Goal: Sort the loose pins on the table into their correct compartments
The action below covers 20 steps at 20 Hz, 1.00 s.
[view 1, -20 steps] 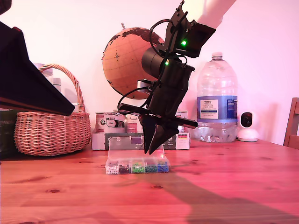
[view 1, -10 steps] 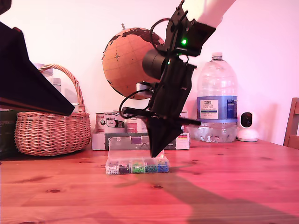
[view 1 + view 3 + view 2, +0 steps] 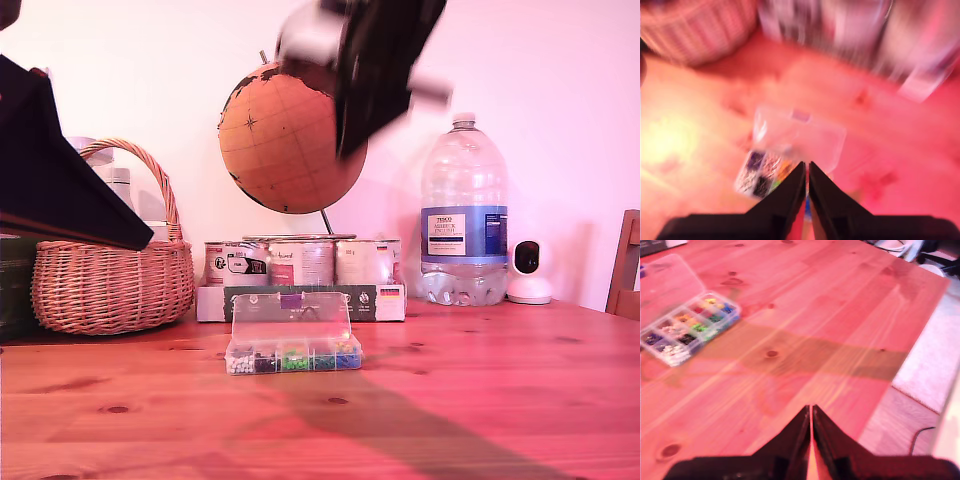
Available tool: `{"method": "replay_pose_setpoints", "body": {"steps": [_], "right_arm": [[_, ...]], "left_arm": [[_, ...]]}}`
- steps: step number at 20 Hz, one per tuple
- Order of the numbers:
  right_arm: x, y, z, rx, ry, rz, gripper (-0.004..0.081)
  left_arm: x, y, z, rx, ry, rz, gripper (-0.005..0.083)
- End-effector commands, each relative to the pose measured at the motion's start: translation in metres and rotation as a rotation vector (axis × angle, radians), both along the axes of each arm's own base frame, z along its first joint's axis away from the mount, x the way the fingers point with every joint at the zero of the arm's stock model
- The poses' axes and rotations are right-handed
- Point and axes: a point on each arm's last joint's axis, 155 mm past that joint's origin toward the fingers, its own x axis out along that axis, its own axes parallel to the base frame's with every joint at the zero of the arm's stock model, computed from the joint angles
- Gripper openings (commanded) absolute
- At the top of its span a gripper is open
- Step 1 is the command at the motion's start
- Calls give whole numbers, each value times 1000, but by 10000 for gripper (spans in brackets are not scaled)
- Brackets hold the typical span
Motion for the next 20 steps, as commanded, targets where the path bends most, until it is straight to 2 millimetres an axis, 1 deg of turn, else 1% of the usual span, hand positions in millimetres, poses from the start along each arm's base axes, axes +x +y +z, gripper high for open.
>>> {"method": "replay_pose_setpoints", "body": {"steps": [1,3,5,6,7,9,12,13,15,16,20], "right_arm": [[1,-1,3,-6,-15,-2,-13],[6,-10,18,4,-57,-23,-13],[8,-11,32,31,-117,-19,-13],[6,-12,33,45,-137,-19,-13],[3,-14,32,55,-152,-20,-13],[-3,-18,25,81,-193,-21,-13],[-16,-26,19,145,-282,-23,-13],[-21,-29,20,169,-316,-23,-13],[-34,-35,16,204,-364,-20,-12],[-41,-38,17,226,-386,-21,-13],[-76,-53,-7,272,-406,-17,-13]], "left_arm": [[4,0,3,0,-14,9,-21],[9,5,2,13,-24,41,-21],[15,9,3,16,-33,70,-21],[19,11,5,12,-40,84,-21],[23,13,7,4,-50,98,-21],[34,16,20,-32,-94,127,-21],[47,12,53,-131,-197,130,-21],[50,11,66,-168,-234,126,-21],[53,10,81,-217,-269,129,-21],[54,11,84,-233,-270,137,-21],[53,12,92,-250,-291,137,-21]]}}
